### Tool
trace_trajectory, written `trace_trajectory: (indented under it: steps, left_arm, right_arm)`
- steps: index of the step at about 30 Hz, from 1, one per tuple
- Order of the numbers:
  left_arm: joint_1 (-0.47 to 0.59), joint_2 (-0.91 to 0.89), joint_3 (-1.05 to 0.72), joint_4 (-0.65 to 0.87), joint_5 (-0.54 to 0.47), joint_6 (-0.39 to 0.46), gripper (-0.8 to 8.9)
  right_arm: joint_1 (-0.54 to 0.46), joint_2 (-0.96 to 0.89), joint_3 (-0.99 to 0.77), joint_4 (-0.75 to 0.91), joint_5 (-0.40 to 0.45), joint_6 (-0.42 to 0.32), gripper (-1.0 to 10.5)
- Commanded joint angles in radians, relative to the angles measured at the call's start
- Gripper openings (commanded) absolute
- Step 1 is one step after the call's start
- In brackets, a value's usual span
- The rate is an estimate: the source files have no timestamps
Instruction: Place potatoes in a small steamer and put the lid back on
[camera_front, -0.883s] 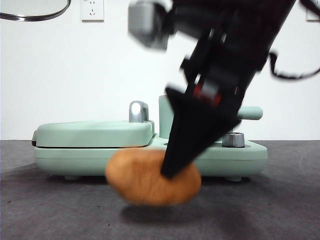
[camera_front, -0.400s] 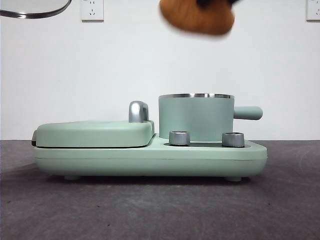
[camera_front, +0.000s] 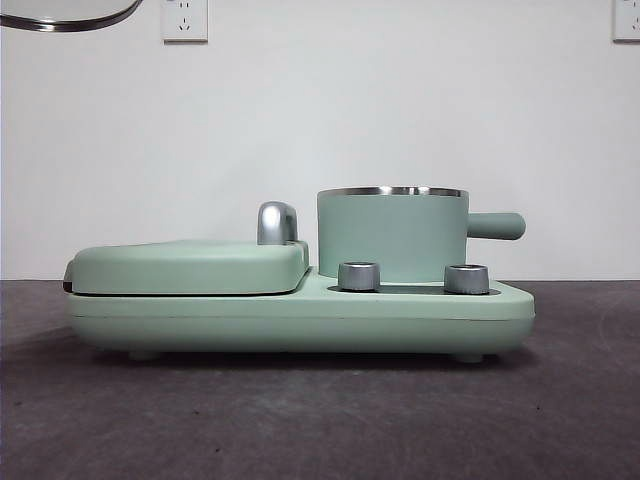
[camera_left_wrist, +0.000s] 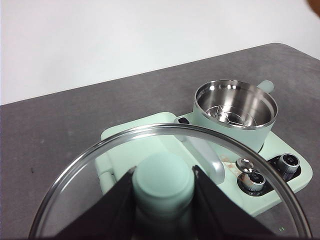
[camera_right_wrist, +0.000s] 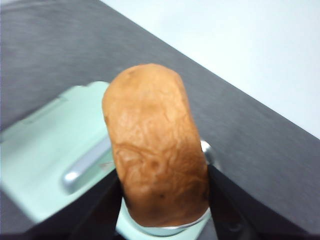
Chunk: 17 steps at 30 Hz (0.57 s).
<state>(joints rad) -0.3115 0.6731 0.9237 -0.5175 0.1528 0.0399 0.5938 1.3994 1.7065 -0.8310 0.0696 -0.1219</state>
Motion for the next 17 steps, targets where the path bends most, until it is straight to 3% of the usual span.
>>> trace_trajectory:
  steps: [1, 8, 17]
  left_arm:
    - [-0.002, -0.001, 0.016, 0.039, 0.001, 0.000, 0.13]
    - [-0.002, 0.000, 0.016, 0.039, 0.001, 0.000, 0.13]
    - [-0.002, 0.000, 0.016, 0.039, 0.000, 0.000, 0.13]
  right_arm:
    - [-0.032, 0.093, 0.087, -0.019, -0.034, 0.010, 1.7]
    - [-0.097, 0.273, 0.179, -0.046, -0.100, 0.008, 1.7]
    - [-0.127, 0.431, 0.179, -0.062, -0.099, -0.034, 1.7]
